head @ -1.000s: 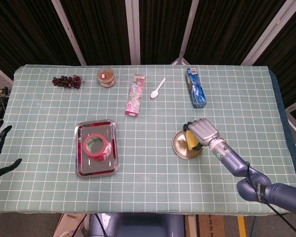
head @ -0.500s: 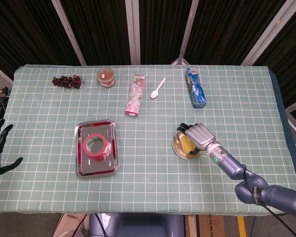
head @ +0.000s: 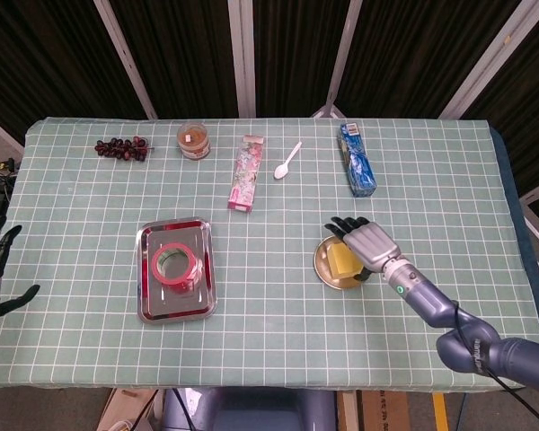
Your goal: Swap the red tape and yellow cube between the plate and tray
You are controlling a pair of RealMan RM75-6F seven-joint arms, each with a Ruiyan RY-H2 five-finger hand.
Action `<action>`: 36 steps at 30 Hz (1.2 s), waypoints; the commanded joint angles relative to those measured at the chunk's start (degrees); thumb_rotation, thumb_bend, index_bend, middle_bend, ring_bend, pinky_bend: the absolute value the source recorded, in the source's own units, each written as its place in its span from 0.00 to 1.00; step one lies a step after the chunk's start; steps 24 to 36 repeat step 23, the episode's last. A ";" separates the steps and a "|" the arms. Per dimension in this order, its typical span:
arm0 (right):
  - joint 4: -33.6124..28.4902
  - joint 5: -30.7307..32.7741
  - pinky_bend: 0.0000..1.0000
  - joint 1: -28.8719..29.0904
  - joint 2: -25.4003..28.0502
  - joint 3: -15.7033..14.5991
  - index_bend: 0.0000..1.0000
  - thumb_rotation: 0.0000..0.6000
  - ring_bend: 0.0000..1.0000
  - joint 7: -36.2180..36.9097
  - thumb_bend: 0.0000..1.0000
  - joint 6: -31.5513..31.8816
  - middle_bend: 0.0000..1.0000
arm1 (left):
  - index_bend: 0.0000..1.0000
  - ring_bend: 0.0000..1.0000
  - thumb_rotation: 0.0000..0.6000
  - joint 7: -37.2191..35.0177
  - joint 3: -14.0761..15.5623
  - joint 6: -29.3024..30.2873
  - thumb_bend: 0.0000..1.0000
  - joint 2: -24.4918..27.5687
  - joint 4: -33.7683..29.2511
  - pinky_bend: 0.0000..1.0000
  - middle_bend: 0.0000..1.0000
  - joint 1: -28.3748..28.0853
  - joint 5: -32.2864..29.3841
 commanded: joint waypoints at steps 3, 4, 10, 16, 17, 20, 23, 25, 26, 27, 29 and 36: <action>-14.18 3.92 0.12 -8.78 12.16 -2.54 0.00 1.00 0.09 -9.47 0.11 18.49 0.00 | 0.14 0.00 1.00 3.09 0.29 -0.85 0.04 0.32 -0.69 0.00 0.00 0.71 -1.73; -16.24 2.64 0.10 -12.10 12.79 -2.80 0.00 1.00 0.09 -7.90 0.11 23.86 0.00 | 0.14 0.00 1.00 4.14 0.41 -1.91 0.04 0.80 -2.01 0.00 0.00 0.92 -3.13; -16.37 -10.46 0.09 -27.40 11.36 -9.00 0.00 1.00 0.09 3.11 0.11 42.68 0.00 | 0.14 0.00 1.00 6.86 1.33 -4.74 0.04 2.42 -6.91 0.00 0.00 1.29 -5.63; -7.48 -20.58 0.07 -35.09 4.44 -13.08 0.00 1.00 0.09 4.44 0.11 51.17 0.00 | 0.14 0.00 1.00 4.09 2.38 -1.26 0.04 2.06 -6.54 0.00 0.00 2.29 -0.64; -7.08 -21.21 0.07 -35.43 3.94 -13.03 0.00 1.00 0.09 3.42 0.11 51.47 0.00 | 0.14 0.00 1.00 3.58 2.65 -1.19 0.04 2.09 -6.41 0.00 0.00 2.49 -0.38; -6.86 -21.70 0.05 -36.36 2.98 -12.60 0.00 1.00 0.09 2.07 0.11 51.92 0.00 | 0.14 0.00 1.00 3.08 2.99 -1.57 0.04 2.51 -6.88 0.00 0.00 2.79 -0.53; -6.57 -21.99 0.04 -36.89 2.65 -11.79 0.00 1.00 0.09 1.44 0.11 52.26 0.00 | 0.14 0.00 1.00 2.65 3.12 -1.70 0.04 2.93 -7.33 0.00 0.00 2.91 -0.34; -6.57 -21.99 0.04 -36.89 2.65 -11.79 0.00 1.00 0.09 1.44 0.11 52.26 0.00 | 0.14 0.00 1.00 2.65 3.12 -1.70 0.04 2.93 -7.33 0.00 0.00 2.91 -0.34; -6.57 -21.99 0.04 -36.89 2.65 -11.79 0.00 1.00 0.09 1.44 0.11 52.26 0.00 | 0.14 0.00 1.00 2.65 3.12 -1.70 0.04 2.93 -7.33 0.00 0.00 2.91 -0.34; -6.57 -21.99 0.04 -36.89 2.65 -11.79 0.00 1.00 0.09 1.44 0.11 52.26 0.00 | 0.14 0.00 1.00 2.65 3.12 -1.70 0.04 2.93 -7.33 0.00 0.00 2.91 -0.34; -6.57 -21.99 0.04 -36.89 2.65 -11.79 0.00 1.00 0.09 1.44 0.11 52.26 0.00 | 0.14 0.00 1.00 2.65 3.12 -1.70 0.04 2.93 -7.33 0.00 0.00 2.91 -0.34; -6.57 -21.99 0.04 -36.89 2.65 -11.79 0.00 1.00 0.09 1.44 0.11 52.26 0.00 | 0.14 0.00 1.00 2.65 3.12 -1.70 0.04 2.93 -7.33 0.00 0.00 2.91 -0.34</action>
